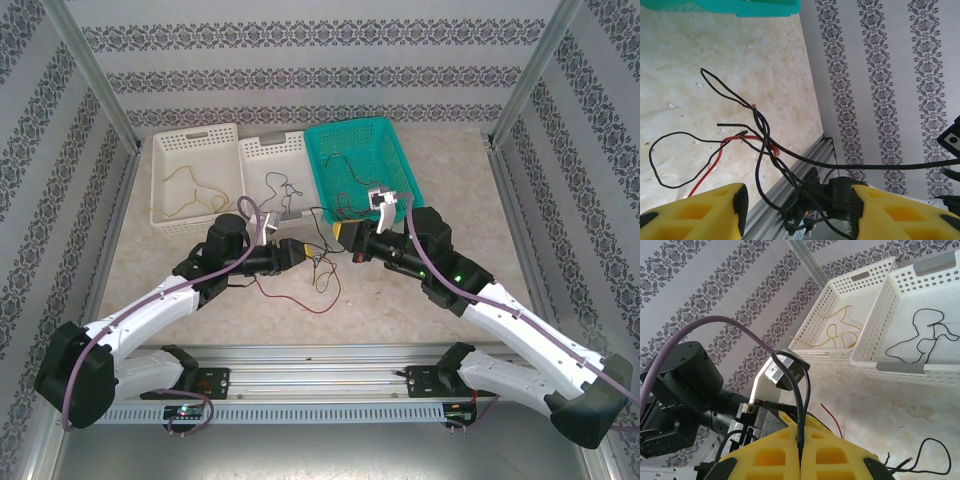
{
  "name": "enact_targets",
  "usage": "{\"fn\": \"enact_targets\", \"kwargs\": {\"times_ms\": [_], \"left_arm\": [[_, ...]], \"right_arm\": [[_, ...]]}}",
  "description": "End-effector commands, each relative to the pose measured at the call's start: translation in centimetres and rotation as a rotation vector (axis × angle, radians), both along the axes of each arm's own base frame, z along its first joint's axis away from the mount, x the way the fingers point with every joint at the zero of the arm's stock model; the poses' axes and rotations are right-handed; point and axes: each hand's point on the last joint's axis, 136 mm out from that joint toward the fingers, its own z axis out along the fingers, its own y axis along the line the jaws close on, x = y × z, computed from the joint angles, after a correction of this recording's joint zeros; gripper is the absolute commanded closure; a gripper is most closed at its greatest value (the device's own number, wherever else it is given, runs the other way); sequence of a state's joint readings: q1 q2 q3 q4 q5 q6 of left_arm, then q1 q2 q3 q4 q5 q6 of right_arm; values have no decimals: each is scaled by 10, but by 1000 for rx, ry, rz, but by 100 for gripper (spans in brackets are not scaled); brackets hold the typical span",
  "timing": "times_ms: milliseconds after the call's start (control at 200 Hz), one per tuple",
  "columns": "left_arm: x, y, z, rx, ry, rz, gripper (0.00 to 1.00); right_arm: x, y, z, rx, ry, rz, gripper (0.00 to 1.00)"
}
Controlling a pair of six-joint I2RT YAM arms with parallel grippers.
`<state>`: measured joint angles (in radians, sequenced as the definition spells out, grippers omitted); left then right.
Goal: Untangle the cables
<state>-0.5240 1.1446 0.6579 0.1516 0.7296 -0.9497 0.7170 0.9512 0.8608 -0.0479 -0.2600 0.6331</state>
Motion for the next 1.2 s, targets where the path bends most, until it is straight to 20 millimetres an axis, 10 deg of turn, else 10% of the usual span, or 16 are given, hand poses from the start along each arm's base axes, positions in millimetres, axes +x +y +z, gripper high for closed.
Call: {"fn": "enact_targets", "kwargs": {"times_ms": [0, 1194], "left_arm": [[-5, -4, 4, -4, -3, -30, 45], [-32, -20, -17, 42, 26, -191, 58]], "right_arm": [[-2, 6, 12, 37, -28, 17, 100], [2, 15, 16, 32, -28, 16, 100]]}}
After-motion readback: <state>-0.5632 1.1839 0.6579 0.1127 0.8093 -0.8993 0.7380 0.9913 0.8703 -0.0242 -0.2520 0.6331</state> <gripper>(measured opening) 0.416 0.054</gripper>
